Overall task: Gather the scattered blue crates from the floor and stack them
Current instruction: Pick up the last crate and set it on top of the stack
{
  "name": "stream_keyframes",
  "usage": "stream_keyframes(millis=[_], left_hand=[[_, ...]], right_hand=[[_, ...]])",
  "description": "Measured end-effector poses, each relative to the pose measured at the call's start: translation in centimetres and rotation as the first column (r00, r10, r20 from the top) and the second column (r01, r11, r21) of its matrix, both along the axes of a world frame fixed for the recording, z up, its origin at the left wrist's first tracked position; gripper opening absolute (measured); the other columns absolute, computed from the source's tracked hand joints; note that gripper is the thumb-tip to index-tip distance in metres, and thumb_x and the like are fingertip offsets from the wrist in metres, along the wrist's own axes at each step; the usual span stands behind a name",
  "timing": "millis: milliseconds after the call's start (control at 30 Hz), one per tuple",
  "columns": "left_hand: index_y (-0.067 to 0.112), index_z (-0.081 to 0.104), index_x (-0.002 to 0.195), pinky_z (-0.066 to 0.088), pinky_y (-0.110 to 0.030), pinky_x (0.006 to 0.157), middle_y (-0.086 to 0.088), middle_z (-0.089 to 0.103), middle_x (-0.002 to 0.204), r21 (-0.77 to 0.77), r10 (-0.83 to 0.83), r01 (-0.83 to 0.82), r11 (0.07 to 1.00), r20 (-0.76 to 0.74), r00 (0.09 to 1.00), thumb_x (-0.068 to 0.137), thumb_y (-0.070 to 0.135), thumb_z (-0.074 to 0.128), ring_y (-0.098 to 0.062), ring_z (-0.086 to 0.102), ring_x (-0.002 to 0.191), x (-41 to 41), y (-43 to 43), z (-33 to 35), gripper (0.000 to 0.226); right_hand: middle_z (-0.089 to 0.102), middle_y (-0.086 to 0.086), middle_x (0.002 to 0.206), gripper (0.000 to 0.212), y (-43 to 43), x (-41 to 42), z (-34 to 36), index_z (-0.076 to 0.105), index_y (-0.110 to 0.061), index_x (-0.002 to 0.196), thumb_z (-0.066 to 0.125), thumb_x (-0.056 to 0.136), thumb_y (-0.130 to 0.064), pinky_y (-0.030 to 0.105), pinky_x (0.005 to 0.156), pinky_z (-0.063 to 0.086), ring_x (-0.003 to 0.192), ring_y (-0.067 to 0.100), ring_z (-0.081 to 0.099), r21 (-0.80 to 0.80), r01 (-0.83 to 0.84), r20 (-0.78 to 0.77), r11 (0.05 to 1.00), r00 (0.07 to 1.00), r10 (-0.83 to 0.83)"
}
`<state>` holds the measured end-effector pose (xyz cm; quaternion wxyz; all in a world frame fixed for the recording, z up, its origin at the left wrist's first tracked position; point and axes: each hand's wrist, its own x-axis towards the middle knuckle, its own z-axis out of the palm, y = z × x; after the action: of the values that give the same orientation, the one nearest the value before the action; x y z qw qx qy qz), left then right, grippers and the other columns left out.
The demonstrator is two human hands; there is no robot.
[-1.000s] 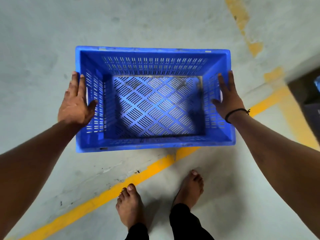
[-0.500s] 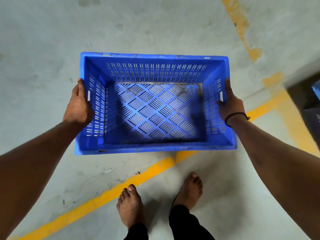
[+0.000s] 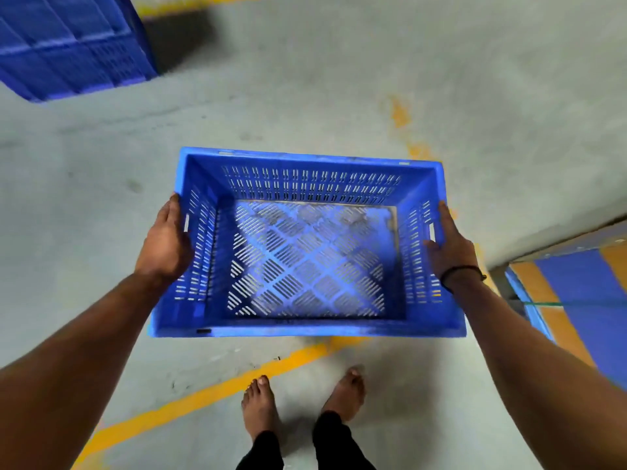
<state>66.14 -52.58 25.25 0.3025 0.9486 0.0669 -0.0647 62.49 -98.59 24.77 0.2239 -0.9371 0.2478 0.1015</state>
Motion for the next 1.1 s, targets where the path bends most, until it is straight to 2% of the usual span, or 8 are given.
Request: stream_keyframes(millis=[67, 133, 233, 300, 433, 700, 967, 1100], left_hand=[[0.01, 0.023, 0.149, 0.042, -0.036, 0.102, -0.017, 0.041, 0.145, -0.043, 0.01, -0.01, 0.999, 0.003, 1.0, 0.081, -0.009, 0.047, -0.038, 0.049, 0.123, 0.1, 0.9, 4.5, 0.074], [0.016, 0.026, 0.148, 0.048, -0.025, 0.083, -0.012, 0.054, 0.129, -0.108, 0.085, -0.087, 0.99, -0.015, 0.996, 0.081, -0.011, 0.047, -0.031, 0.06, 0.103, 0.5, 3.2, 9.9, 0.075], [0.01, 0.027, 0.148, 0.03, -0.016, 0.097, -0.007, 0.046, 0.141, -0.106, 0.081, -0.075, 0.992, 0.045, 0.996, 0.082, -0.013, 0.049, -0.021, 0.048, 0.124, 0.8, 6.7, 17.1, 0.073], [0.008, 0.029, 0.147, 0.023, -0.009, 0.096, -0.011, 0.04, 0.147, -0.11, 0.078, -0.066, 0.992, 0.109, 0.991, 0.084, -0.011, 0.05, -0.024, 0.042, 0.133, 1.0, 8.9, 21.8, 0.07], [0.016, 0.031, 0.147, 0.039, -0.028, 0.086, -0.018, 0.053, 0.135, -0.099, 0.148, -0.134, 0.986, 0.152, 0.977, 0.087, -0.004, 0.051, -0.035, 0.056, 0.117, 2.4, 13.3, 28.0, 0.067], [0.027, 0.03, 0.146, 0.051, -0.048, 0.084, -0.019, 0.058, 0.13, -0.107, 0.214, -0.198, 0.974, 0.166, 0.962, 0.082, 0.008, 0.055, -0.041, 0.061, 0.108, 7.4, 21.8, 32.2, 0.071], [0.011, 0.038, 0.143, 0.045, -0.044, 0.094, -0.022, 0.057, 0.13, 0.009, 0.181, -0.185, 0.983, 0.148, 0.972, 0.083, 0.004, 0.059, -0.038, 0.056, 0.117, 15.8, 28.9, 36.2, 0.064], [0.007, 0.044, 0.138, 0.043, -0.039, 0.075, -0.028, 0.064, 0.108, 0.069, 0.213, -0.224, 0.972, 0.144, 0.966, 0.083, 0.001, 0.059, -0.042, 0.062, 0.103, 20.4, 32.5, 39.7, 0.058]], right_hand=[[0.061, 0.026, 0.12, 0.076, 1.3, 0.1, 5.5, 0.015, -0.036, 0.149, 0.056, 0.089, -0.014, 0.04, 0.08, 0.044, 0.098, 0.046, 0.059, 0.018, -0.009, 0.044, 1.0, 0.999, 0.008], [0.062, 0.03, 0.113, 0.074, 3.2, 0.2, 11.2, 0.017, -0.036, 0.149, 0.057, 0.09, -0.016, 0.038, 0.08, 0.044, 0.098, 0.046, 0.059, 0.035, -0.009, 0.068, 0.999, 0.998, 0.007], [0.061, 0.033, 0.111, 0.072, 6.5, 1.2, 17.8, 0.018, -0.037, 0.148, 0.056, 0.091, -0.017, 0.04, 0.083, 0.046, 0.1, 0.047, 0.059, 0.042, -0.026, 0.138, 0.999, 0.99, 0.02], [0.06, 0.031, 0.117, 0.071, 9.0, 2.1, 21.5, 0.018, -0.038, 0.148, 0.055, 0.091, -0.018, 0.04, 0.085, 0.046, 0.103, 0.046, 0.058, 0.055, -0.047, 0.182, 0.997, 0.983, 0.036], [0.06, 0.028, 0.121, 0.067, 13.4, 4.5, 27.5, 0.02, -0.038, 0.148, 0.054, 0.092, -0.02, 0.037, 0.09, 0.045, 0.107, 0.042, 0.059, 0.084, -0.078, 0.248, 0.993, 0.967, 0.055], [0.049, 0.013, 0.141, 0.066, 19.8, 11.3, 33.8, 0.023, -0.033, 0.148, 0.055, 0.093, -0.019, 0.029, 0.1, 0.038, 0.124, 0.033, 0.05, 0.078, -0.176, 0.297, 0.981, 0.944, 0.146], [0.047, 0.012, 0.142, 0.065, 26.4, 22.8, 37.3, 0.025, -0.032, 0.148, 0.057, 0.092, -0.02, 0.033, 0.106, 0.035, 0.128, 0.032, 0.047, 0.092, -0.247, 0.248, 0.965, 0.944, 0.218], [0.047, 0.013, 0.142, 0.067, 30.8, 29.8, 39.7, 0.024, -0.03, 0.148, 0.057, 0.091, -0.019, 0.033, 0.105, 0.035, 0.127, 0.033, 0.047, 0.058, -0.324, 0.246, 0.944, 0.921, 0.301]])
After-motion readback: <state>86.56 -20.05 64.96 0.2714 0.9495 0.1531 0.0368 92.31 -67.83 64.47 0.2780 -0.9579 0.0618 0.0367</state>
